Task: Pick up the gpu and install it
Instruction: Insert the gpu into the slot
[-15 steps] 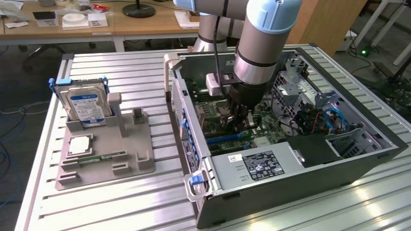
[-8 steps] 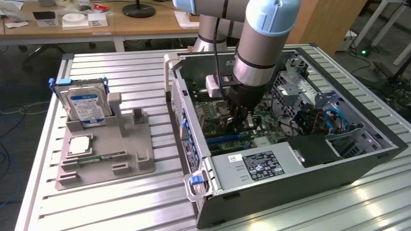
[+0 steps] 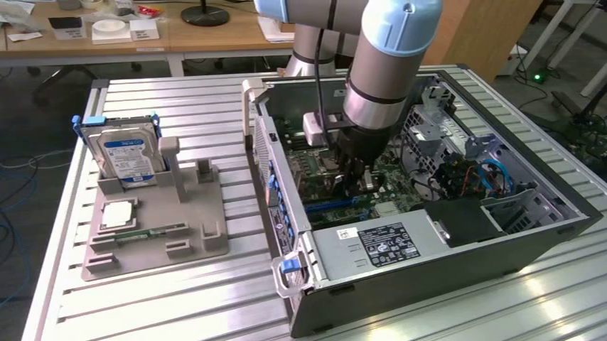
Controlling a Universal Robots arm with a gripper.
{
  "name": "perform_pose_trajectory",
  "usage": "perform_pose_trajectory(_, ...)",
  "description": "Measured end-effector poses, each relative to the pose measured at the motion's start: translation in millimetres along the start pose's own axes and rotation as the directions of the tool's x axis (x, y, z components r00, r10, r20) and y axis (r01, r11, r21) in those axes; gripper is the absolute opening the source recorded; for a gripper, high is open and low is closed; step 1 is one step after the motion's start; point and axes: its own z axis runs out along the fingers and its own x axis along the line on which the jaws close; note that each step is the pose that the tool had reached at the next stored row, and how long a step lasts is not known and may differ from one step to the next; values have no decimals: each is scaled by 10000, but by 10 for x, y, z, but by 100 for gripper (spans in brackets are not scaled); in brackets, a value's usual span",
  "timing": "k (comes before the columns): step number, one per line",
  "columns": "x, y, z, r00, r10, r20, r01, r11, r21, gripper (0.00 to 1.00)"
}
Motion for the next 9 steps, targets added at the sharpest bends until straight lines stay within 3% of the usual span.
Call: perform_pose_trajectory(9,4,9,13,10000,-1,0,1,10000,0,29)
